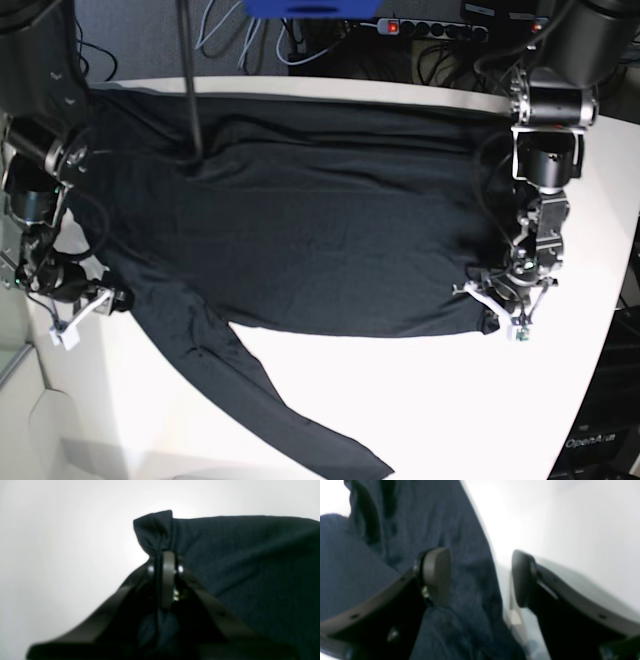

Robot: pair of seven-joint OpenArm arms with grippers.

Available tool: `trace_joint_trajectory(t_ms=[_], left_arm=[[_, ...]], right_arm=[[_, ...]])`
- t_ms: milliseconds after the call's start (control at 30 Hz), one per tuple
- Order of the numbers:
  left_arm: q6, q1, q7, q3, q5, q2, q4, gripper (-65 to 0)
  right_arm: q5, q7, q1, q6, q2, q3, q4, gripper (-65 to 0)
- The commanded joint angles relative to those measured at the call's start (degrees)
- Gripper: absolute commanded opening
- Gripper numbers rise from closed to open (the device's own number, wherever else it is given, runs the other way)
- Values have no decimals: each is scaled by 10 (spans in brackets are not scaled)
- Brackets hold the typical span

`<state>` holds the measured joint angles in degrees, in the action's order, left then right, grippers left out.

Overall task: Fold the T-shirt properly
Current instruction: 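Close the right gripper on the shirt's side edge near the hem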

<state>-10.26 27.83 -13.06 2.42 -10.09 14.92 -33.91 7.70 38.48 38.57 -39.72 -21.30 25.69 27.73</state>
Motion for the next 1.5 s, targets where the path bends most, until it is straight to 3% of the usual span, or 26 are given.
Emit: trace_joint_trajectory(t_ms=[0,367,600,733,1033,1300,1467], left_arm=[[-1,3,-35,-2,5,2,2,-650],[-1,3,-35,-2,5,1,2,-650],[-1,3,-35,-2,5,1,2,-650],[-1,3,-35,-2,5,1,2,-650],[-1,3,-35,-1,4,1,-3,-650],[-6,3,-35,-1,3,2,-4,-650],[-6,3,-35,-1,3,2,-5,-650]], right_arm=[[8,-12,19,-3,-10,0,7,-260],[9,-10,3,-3,4,5,5,-261],[9,-11,-20,-3,38,5,8,-268],[10,-12,-27,-3,43,5,8,-344],[10,-12,-29,-3,40,0,9,-645],[9,-11,-31,-3,31,-1,19,-648],[10,9,-81,-3,38,1,130,-648]])
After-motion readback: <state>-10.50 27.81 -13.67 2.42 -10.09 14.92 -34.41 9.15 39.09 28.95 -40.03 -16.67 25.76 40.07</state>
